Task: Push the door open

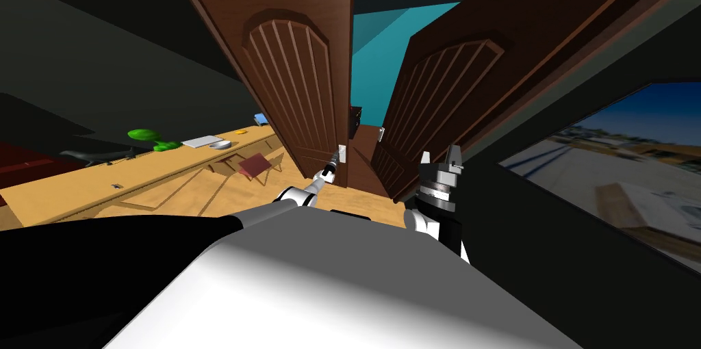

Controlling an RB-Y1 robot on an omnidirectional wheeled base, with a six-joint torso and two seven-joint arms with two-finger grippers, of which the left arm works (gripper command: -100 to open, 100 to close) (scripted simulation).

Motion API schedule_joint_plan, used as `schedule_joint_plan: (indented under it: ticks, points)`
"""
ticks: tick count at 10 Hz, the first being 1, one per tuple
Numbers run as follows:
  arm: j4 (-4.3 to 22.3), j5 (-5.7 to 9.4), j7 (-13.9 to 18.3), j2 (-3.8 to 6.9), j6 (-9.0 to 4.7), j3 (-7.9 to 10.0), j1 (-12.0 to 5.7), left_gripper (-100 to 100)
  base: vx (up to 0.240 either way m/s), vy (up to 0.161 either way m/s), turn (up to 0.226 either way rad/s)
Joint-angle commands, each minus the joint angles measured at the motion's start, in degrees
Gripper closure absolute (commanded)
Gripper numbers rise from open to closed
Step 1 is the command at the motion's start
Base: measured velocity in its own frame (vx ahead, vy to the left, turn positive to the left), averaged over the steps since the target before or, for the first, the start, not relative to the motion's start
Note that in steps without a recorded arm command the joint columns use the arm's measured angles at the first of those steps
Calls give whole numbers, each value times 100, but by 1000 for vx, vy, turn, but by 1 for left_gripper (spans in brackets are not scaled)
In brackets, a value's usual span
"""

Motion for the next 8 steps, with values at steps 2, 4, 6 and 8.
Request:
schedule_joint_plan:
  ticks: [2, 4, 6, 8]
  points:
    - [37, 14, -13, 8, -11, 31, -16, -100, 191, -15, -22]
    - [46, 21, -20, 8, -11, 48, -17, -100, 177, -13, -17]
    - [26, 17, -16, 8, -3, 40, -8, 100, 34, 1, 1]
    - [26, 17, -16, 8, -3, 40, -8, 100, -19, 1, -9]
